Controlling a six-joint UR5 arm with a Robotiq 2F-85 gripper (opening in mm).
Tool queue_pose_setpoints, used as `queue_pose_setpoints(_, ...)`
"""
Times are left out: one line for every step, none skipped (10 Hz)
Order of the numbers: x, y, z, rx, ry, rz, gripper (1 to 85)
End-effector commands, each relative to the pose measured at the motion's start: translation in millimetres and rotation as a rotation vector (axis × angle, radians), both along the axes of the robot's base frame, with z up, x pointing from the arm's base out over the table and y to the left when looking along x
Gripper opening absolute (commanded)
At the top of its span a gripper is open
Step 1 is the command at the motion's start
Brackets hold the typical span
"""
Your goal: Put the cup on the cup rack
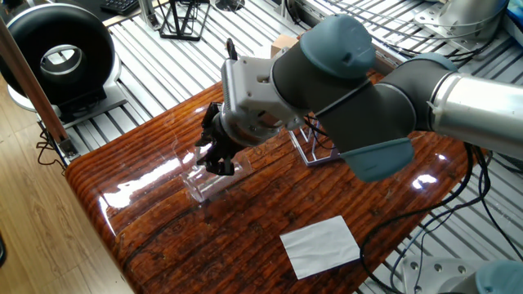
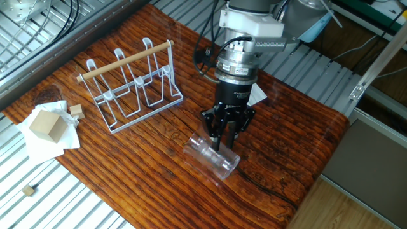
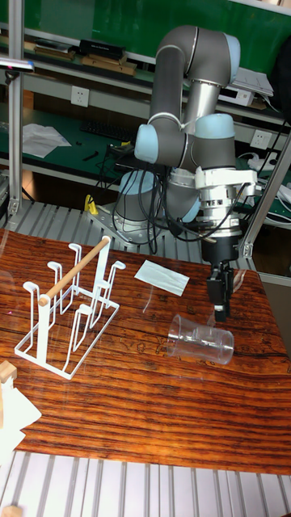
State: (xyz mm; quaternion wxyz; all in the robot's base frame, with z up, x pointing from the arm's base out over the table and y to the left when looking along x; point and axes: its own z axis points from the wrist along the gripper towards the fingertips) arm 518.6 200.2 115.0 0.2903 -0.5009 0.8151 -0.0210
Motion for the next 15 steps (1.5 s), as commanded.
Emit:
queue_pose_setpoints(0.1, -3, 1.4, 0.004, 0.010, -0.011, 37.7)
queue_pose_setpoints(3.4, -8, -2.1, -0.012, 0.008, -0.010, 37.7)
queue_pose_setpoints(0.3, -17, -4.1, -0.040, 0.026, -0.016, 37.7)
queue_pose_setpoints(-18.8, -36, -13.7, -0.100, 0.114, -0.046, 35.7)
queue_pose_setpoints(-33.7, -49, -21.1, -0.129, 0.187, -0.096, 28.0)
queue_pose_setpoints(-53.0, -56, -28.1, -0.127, 0.282, -0.169, 20.0)
queue_pose_setpoints(-52.3, -58, -27.9, -0.123, 0.296, -0.186, 11.3)
queue_pose_setpoints(-51.5, -58, -26.5, -0.110, 0.299, -0.200, 17.7)
queue_pose_setpoints(-46.0, -58, -24.2, -0.099, 0.281, -0.207, 22.3)
queue_pose_setpoints(-40.9, -65, -22.4, -0.107, 0.266, -0.219, 24.0)
queue_pose_setpoints(-37.8, -77, -22.9, -0.131, 0.259, -0.245, 21.7)
queue_pose_setpoints(-39.7, -89, -22.7, -0.163, 0.264, -0.268, 21.7)
queue_pose_setpoints(-46.8, -100, -18.2, -0.181, 0.280, -0.314, 21.3)
queue_pose_setpoints(-52.5, -110, -11.9, -0.177, 0.284, -0.384, 19.7)
queue_pose_setpoints(-65.0, -119, -10.8, -0.149, 0.313, -0.440, 17.0)
